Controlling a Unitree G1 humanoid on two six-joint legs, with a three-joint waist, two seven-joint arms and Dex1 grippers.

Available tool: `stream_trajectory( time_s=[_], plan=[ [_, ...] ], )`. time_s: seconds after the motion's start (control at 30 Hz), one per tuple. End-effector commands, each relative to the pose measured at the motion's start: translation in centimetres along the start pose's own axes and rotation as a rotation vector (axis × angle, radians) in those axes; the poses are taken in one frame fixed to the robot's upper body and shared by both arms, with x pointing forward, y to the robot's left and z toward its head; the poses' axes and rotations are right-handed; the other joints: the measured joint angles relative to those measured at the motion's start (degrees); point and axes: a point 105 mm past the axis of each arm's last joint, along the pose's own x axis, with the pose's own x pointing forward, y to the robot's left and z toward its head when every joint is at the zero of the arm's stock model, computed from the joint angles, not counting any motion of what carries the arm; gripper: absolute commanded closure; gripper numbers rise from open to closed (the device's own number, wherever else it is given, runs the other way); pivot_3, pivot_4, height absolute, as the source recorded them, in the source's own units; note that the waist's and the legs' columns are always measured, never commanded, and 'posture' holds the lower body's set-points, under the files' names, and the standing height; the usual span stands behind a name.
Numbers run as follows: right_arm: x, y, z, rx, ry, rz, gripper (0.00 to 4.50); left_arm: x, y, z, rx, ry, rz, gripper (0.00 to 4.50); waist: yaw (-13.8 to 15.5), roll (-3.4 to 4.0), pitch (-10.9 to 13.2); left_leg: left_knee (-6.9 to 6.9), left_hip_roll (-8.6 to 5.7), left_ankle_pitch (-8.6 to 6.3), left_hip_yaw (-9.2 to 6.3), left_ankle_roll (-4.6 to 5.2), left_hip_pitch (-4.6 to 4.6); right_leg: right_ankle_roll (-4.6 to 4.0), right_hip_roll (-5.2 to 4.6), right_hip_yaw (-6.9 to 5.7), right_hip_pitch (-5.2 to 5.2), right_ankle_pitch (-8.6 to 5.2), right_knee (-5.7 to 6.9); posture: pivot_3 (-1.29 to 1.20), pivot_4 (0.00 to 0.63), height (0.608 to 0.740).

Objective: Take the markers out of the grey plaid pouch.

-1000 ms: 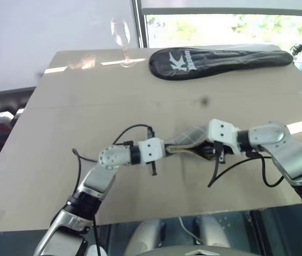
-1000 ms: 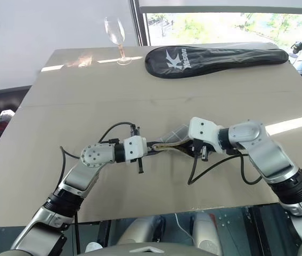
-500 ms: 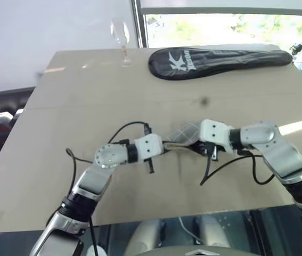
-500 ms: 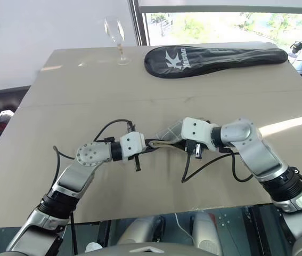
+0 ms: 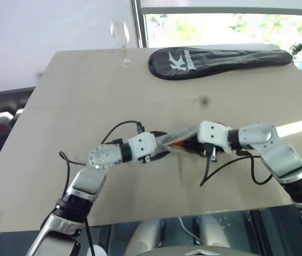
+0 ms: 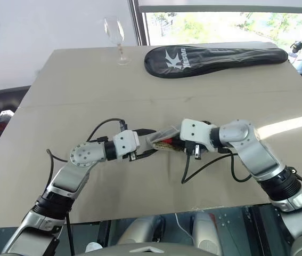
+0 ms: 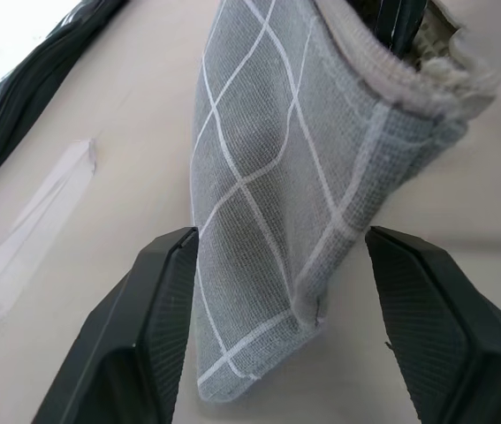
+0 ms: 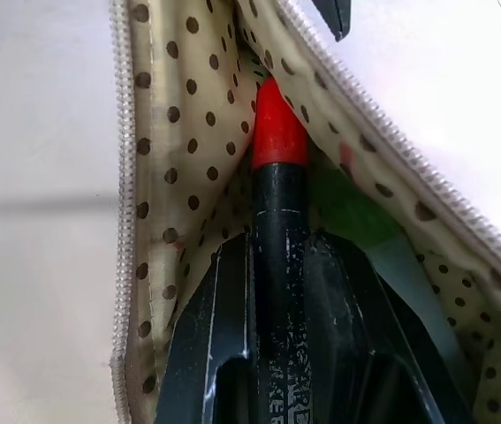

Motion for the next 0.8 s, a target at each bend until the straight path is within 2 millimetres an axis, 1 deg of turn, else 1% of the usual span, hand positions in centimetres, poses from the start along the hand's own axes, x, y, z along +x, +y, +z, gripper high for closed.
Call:
stream_trajectory(
  time_s=[0.03, 0.13, 0.17, 0.3, 0.5, 0.7, 0.77, 0.8],
  plan=[
    [-0.8, -0.2, 0.7, -0.031, -0.012, -0.021, 4.15, 0.0, 0.8, 0.5, 0.042, -0.021, 0.031, 3.08, 0.0, 0.00, 0.0, 0.00, 0.00, 0.00, 0.00, 0.00, 0.00, 0.00, 0.00, 0.00, 0.00, 0.00, 0.00, 0.00, 0.150, 0.740],
    [-1.2, -0.2, 0.7, -0.030, -0.010, -0.023, 4.15, 0.1, 0.8, 0.0, 0.040, -0.010, 0.035, 4.35, 0.0, 0.00, 0.0, 0.00, 0.00, 0.00, 0.00, 0.00, 0.00, 0.00, 0.00, 0.00, 0.00, 0.00, 0.00, 0.00, 0.150, 0.740],
    [-1.4, -0.1, 0.7, -0.030, -0.010, -0.023, 4.15, 0.1, 0.8, -0.1, 0.040, -0.009, 0.035, 4.44, 0.0, 0.00, 0.0, 0.00, 0.00, 0.00, 0.00, 0.00, 0.00, 0.00, 0.00, 0.00, 0.00, 0.00, 0.00, 0.00, 0.150, 0.740],
    [-2.0, 0.3, 1.2, -0.033, -0.034, 0.003, 4.15, 0.4, 0.9, -0.4, 0.037, -0.009, 0.045, 4.44, 0.0, 0.00, 0.0, 0.01, 0.00, 0.00, 0.00, 0.00, 0.00, 0.00, -0.01, -0.01, 0.00, 0.00, 0.00, 0.00, 0.150, 0.740],
    [-3.1, 1.0, 3.5, -0.063, -0.173, 0.059, 4.15, 0.9, 0.9, -0.8, 0.035, -0.005, 0.050, 4.44, 0.0, 0.00, 0.0, 0.01, 0.00, 0.00, 0.00, 0.00, 0.00, 0.00, -0.01, 0.00, 0.01, 0.00, 0.01, 0.00, 0.150, 0.740],
    [-3.5, 2.0, 5.9, -0.071, -0.321, 0.118, 4.15, 0.9, 1.2, -0.8, 0.035, -0.003, 0.063, 4.44, 0.0, 0.00, 0.0, 0.01, 0.00, 0.00, 0.00, 0.00, 0.00, 0.00, -0.01, 0.00, 0.01, 0.00, 0.01, 0.00, 0.150, 0.740],
    [-3.9, 1.7, 7.1, -0.042, -0.398, 0.101, 4.15, 0.8, 1.4, -0.7, 0.036, -0.001, 0.074, 4.44, 0.0, 0.00, 0.0, 0.01, 0.00, 0.00, -0.01, 0.00, 0.00, 0.00, -0.01, 0.00, 0.01, 0.00, 0.01, 0.00, 0.150, 0.740],
    [-4.2, 1.2, 7.5, -0.019, -0.426, 0.074, 4.15, 0.7, 1.6, -0.8, 0.038, 0.003, 0.081, 4.44, 0.0, 0.00, 0.0, 0.01, 0.01, 0.00, -0.01, 0.00, 0.00, 0.00, -0.01, 0.01, 0.01, 0.00, 0.01, 0.00, 0.150, 0.740]
  ],
)
